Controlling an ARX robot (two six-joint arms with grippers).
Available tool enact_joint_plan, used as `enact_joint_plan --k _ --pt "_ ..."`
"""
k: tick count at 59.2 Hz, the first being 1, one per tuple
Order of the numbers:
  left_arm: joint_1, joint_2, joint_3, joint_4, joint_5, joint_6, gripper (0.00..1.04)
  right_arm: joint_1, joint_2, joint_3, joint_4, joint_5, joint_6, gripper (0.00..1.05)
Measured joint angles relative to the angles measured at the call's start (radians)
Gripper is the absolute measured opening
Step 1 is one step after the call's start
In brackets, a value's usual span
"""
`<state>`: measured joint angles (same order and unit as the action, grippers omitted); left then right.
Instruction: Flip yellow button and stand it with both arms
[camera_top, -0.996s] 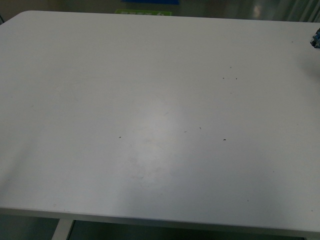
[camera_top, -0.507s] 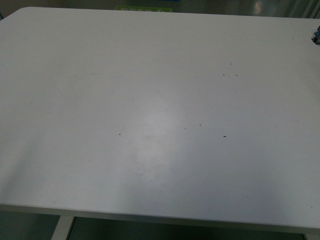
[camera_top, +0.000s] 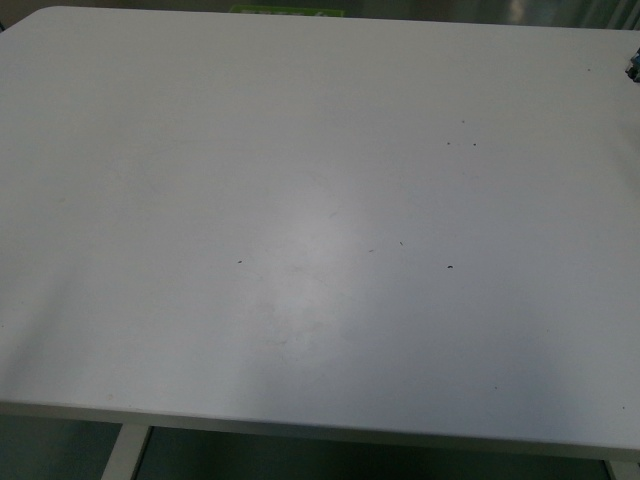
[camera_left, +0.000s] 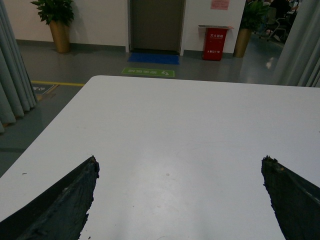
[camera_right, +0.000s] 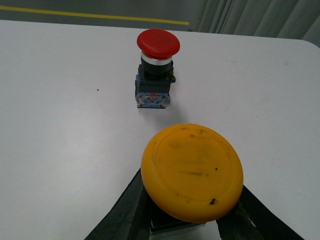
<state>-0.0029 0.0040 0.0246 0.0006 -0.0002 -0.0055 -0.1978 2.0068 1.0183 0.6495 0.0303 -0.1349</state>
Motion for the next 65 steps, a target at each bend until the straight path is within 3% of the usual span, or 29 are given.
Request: enact_joint_plan --k 65 --pt "0.000 0.000 0.000 0.000 0.000 0.000 0.98 -0.002 0.075 0.032 0.008 0.022 -0.026 0.28"
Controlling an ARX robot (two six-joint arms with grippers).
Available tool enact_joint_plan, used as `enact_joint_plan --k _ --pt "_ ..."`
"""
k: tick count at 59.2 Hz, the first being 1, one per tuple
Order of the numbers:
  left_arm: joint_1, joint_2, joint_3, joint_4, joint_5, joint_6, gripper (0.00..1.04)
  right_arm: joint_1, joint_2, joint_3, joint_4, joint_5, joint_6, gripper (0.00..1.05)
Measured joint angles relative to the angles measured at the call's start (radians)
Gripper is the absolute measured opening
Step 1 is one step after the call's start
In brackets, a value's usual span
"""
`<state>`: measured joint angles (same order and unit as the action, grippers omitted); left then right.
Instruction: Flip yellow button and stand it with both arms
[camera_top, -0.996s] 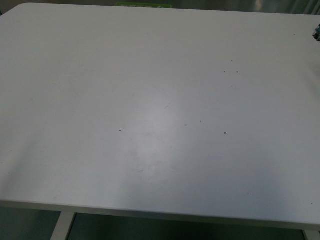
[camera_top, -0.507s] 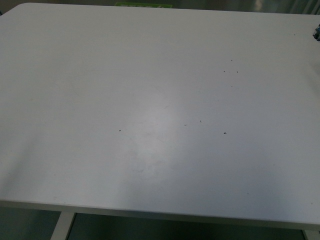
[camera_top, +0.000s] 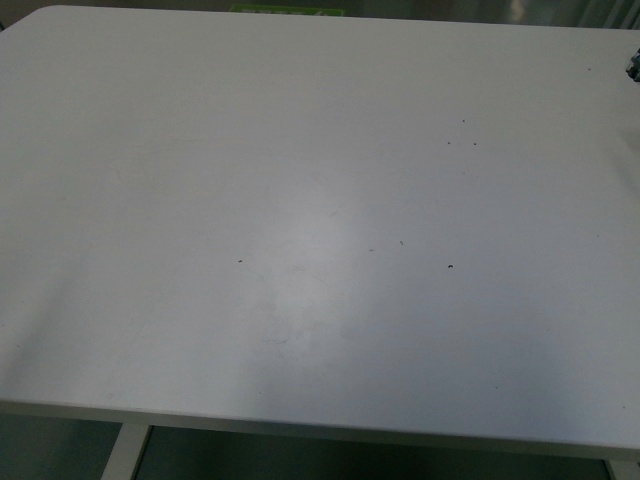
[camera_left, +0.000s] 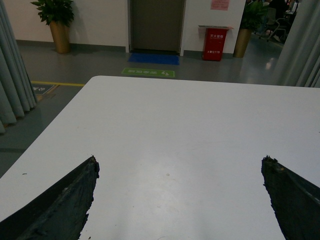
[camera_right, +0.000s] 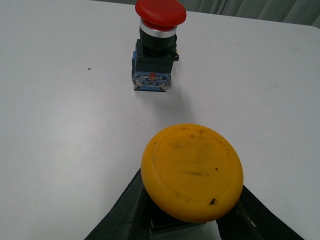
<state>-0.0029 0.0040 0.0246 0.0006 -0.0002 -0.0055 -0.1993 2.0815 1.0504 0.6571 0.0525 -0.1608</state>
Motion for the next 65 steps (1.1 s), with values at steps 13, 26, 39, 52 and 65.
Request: enact_joint_plan --k 13,26,39,52,65 --pt "0.000 0.000 0.000 0.000 0.000 0.000 0.98 0.000 0.000 0.000 -0.013 0.001 0.002 0.43" --pt "0.000 0.000 0.000 0.000 0.000 0.000 0.98 0.003 0.000 0.001 -0.029 -0.016 0.015 0.82" --pt "0.000 0.000 0.000 0.000 0.000 0.000 0.98 0.007 -0.008 0.001 -0.042 -0.024 0.033 0.97" --pt "0.000 0.000 0.000 0.000 0.000 0.000 0.98 0.008 -0.041 0.001 -0.056 -0.036 0.063 0.97" --pt "0.000 0.000 0.000 0.000 0.000 0.000 0.98 0.009 -0.097 0.000 -0.078 -0.066 0.115 0.97"
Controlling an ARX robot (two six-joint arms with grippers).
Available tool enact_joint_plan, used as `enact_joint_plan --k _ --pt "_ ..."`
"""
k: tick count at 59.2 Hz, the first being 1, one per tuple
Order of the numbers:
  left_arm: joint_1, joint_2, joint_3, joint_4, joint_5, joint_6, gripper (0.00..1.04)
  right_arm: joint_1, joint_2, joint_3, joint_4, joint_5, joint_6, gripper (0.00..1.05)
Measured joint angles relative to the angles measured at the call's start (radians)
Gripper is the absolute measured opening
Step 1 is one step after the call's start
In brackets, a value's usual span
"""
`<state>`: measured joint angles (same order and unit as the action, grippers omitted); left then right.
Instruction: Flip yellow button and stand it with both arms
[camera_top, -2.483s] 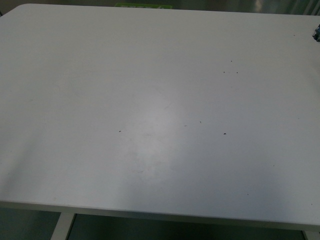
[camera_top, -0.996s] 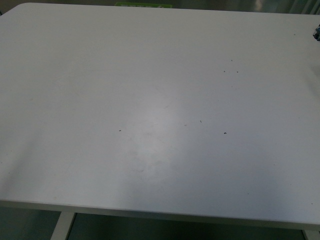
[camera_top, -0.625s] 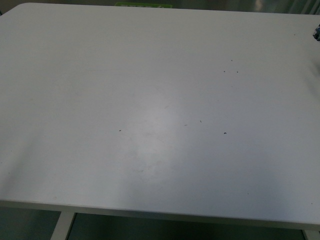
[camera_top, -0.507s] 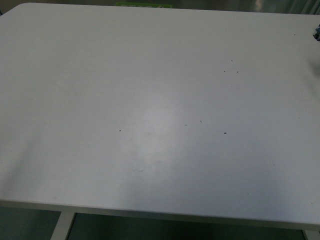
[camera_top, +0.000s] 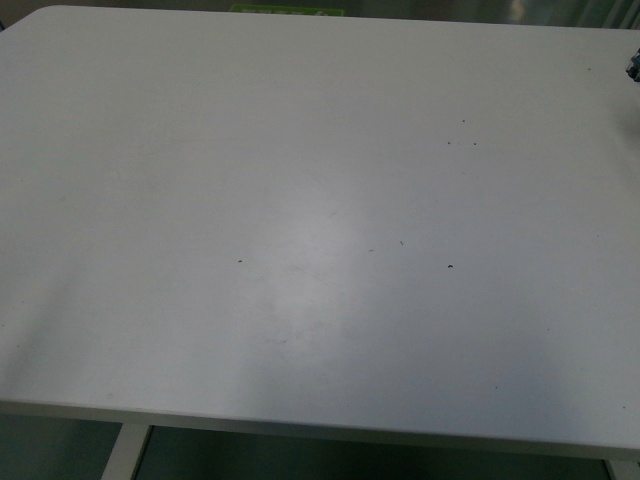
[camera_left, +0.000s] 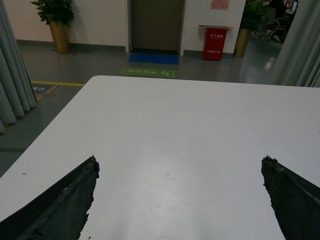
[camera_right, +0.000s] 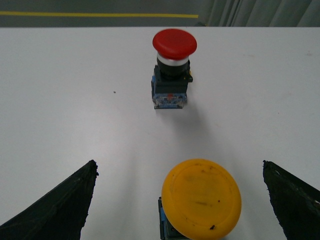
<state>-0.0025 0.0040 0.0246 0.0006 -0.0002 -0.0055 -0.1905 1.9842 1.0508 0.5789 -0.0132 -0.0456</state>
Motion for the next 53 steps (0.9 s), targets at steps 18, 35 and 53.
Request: enact_joint_plan --k 18,35,53 --pt "0.000 0.000 0.000 0.000 0.000 0.000 0.98 -0.024 -0.250 -0.144 0.070 -0.049 0.181 0.97" --pt "0.000 0.000 0.000 0.000 0.000 0.000 0.98 0.001 -0.370 -0.413 0.379 -0.169 0.077 0.63" --pt "0.000 0.000 0.000 0.000 0.000 0.000 0.98 0.077 -0.633 -0.731 0.432 -0.090 0.046 0.03"
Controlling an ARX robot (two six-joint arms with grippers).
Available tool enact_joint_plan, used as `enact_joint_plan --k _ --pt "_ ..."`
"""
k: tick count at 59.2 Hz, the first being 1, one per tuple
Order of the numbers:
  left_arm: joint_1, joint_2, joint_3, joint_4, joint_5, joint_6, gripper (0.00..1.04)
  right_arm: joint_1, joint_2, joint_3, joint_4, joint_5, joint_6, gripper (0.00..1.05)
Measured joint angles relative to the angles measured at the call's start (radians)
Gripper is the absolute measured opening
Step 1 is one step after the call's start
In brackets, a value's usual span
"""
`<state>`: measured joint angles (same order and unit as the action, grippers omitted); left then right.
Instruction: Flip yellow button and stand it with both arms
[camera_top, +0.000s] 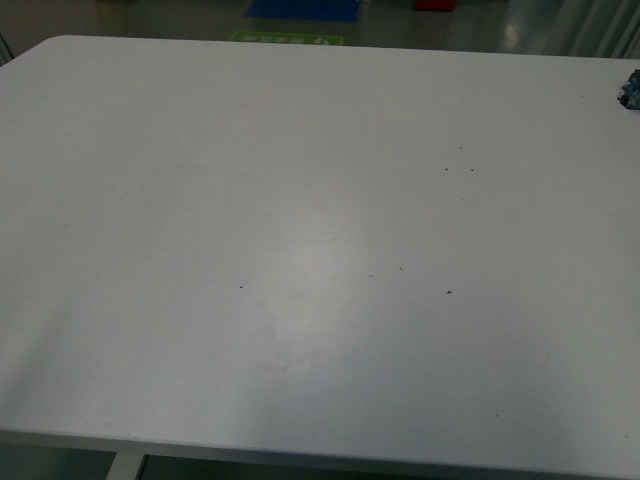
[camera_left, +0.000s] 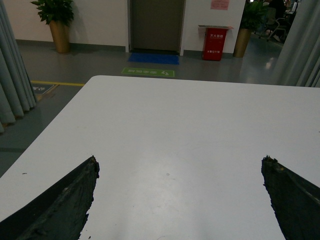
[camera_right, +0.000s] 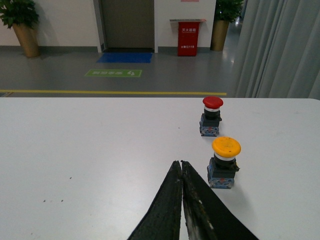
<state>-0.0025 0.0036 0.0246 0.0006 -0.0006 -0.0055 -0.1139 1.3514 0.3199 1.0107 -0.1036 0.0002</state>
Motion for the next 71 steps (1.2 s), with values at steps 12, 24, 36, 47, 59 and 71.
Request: enact_joint_plan --k 12,24,36,47,59,71 --pt "0.000 0.000 0.000 0.000 0.000 0.000 0.98 0.041 -0.192 -0.143 -0.041 0.036 0.001 0.03" --pt "0.000 0.000 0.000 0.000 0.000 0.000 0.98 0.111 -0.324 -0.256 -0.071 0.103 0.001 0.03" --pt "0.000 0.000 0.000 0.000 0.000 0.000 0.98 0.111 -0.531 -0.296 -0.232 0.103 0.001 0.03" --pt "0.000 0.000 0.000 0.000 0.000 0.000 0.98 0.111 -0.684 -0.311 -0.364 0.103 0.001 0.03" --pt "0.000 0.000 0.000 0.000 0.000 0.000 0.98 0.111 -0.813 -0.315 -0.481 0.103 0.001 0.03" --pt "0.000 0.000 0.000 0.000 0.000 0.000 0.98 0.111 -0.926 -0.315 -0.586 0.103 0.001 0.03"
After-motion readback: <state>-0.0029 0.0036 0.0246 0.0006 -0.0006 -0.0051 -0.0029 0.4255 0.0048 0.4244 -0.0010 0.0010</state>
